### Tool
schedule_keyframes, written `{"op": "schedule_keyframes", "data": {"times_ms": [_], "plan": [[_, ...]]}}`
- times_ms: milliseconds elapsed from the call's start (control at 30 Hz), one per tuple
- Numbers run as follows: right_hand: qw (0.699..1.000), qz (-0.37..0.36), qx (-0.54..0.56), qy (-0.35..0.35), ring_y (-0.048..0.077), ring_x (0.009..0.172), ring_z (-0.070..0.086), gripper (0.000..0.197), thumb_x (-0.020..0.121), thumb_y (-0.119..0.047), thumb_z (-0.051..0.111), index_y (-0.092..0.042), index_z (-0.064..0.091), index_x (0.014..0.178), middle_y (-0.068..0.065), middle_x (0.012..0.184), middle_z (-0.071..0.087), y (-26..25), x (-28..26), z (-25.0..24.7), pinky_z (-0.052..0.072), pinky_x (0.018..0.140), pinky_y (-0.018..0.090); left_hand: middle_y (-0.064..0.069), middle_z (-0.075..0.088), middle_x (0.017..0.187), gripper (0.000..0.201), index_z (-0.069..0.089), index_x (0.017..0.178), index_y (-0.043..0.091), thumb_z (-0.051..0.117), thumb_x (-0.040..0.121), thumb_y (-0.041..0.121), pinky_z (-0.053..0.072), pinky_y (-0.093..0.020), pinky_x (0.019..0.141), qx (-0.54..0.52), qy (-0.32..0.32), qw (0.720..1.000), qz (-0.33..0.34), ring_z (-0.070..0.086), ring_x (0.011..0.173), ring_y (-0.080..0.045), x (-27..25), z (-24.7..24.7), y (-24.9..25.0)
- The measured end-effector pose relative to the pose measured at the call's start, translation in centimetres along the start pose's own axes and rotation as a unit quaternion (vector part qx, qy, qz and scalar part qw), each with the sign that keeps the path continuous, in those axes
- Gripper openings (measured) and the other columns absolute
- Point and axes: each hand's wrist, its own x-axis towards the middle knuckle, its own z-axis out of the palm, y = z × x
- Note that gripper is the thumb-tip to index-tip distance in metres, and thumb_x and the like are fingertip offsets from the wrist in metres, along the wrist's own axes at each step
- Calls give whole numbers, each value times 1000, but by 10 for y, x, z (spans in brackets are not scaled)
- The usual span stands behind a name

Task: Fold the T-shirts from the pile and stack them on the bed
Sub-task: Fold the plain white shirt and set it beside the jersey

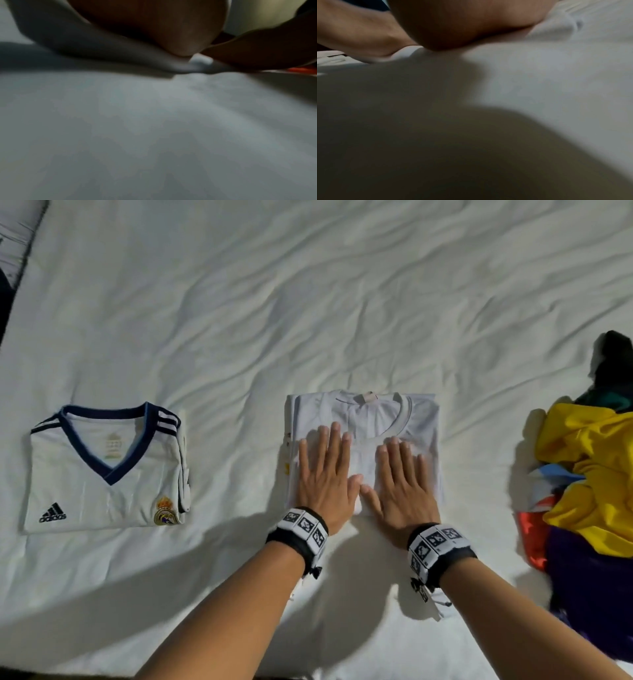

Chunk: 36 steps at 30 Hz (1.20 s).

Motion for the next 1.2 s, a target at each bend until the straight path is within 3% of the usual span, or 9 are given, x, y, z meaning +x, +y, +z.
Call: {"op": "schedule_keyframes", "data": {"times_ms": [233, 500, 600, 667, 767, 867, 967, 1067, 1200], "plan": [[999, -39, -23, 30, 28, 156, -8, 81, 103, -63, 20, -10, 6, 162, 13, 169, -6, 42, 36, -12, 1, 126, 51, -10, -10, 170, 87, -3, 163, 8, 14, 100, 67, 1, -58, 125, -1, 0, 997, -75, -10, 157, -26, 27, 10, -37], [998, 65, 8, 8, 27, 154, -20, 83, 101, -62, 4, -6, -11, 159, 14, 166, -21, 67, 44, -22, -6, 125, 49, -20, -2, 169, 80, 3, 161, 0, 18, 103, 54, 5, -66, 120, -6, 8, 969, -247, -6, 157, -34, 21, 5, -33], [997, 44, 34, 48, 30, 155, -16, 81, 103, -57, 10, -2, -8, 159, 17, 166, -14, 34, 28, -21, -6, 126, 48, -20, -12, 168, 81, 0, 161, 3, 24, 100, 51, -6, -67, 121, -23, 24, 988, -152, -14, 156, -35, 13, 0, 4], [998, 14, 47, 39, 28, 155, -17, 78, 104, -56, 12, -5, -5, 160, 15, 167, -14, 15, 15, -8, -5, 126, 48, -18, -13, 168, 79, 2, 162, 7, 28, 102, 51, -3, -66, 121, -27, 8, 995, -92, -15, 156, -33, 6, 5, 25], [998, 32, 53, 18, 25, 154, -20, 78, 104, -57, 13, -6, -6, 161, 12, 168, -15, 15, 8, 6, -5, 126, 48, -15, -11, 169, 79, 0, 162, 8, 20, 103, 56, 3, -65, 121, -21, -27, 987, -158, -10, 157, -31, 2, 16, 18], [994, 75, 71, 30, 27, 155, -18, 82, 103, -58, 15, -3, -6, 160, 16, 168, -11, 22, 15, -2, -8, 125, 47, -17, -10, 169, 81, 2, 162, 5, 16, 101, 57, -2, -67, 120, -25, -14, 976, -216, -11, 157, -32, 6, 6, 5], [995, 52, 55, 64, 30, 155, -14, 84, 103, -57, 18, -1, -5, 159, 18, 167, -9, 29, 33, -13, -8, 126, 46, -18, -11, 169, 83, -2, 162, 4, 19, 101, 58, -7, -64, 122, -13, 13, 987, -162, -13, 156, -32, 27, -10, 7], [998, 18, 27, 54, 26, 155, -16, 83, 103, -57, 22, -4, -4, 160, 14, 168, -12, 47, 48, -16, -4, 126, 47, -13, -16, 169, 84, -6, 162, 8, 9, 99, 63, -2, -62, 123, 1, -19, 991, -133, -16, 156, -28, 45, -8, -1], [992, 73, 86, 52, 29, 155, -14, 82, 103, -56, 22, -5, -8, 160, 15, 167, -16, 68, 44, -15, -1, 127, 47, -17, -16, 168, 90, -8, 160, 4, 3, 98, 68, -3, -64, 122, -11, -21, 969, -245, -14, 156, -33, 39, 3, -21]]}}
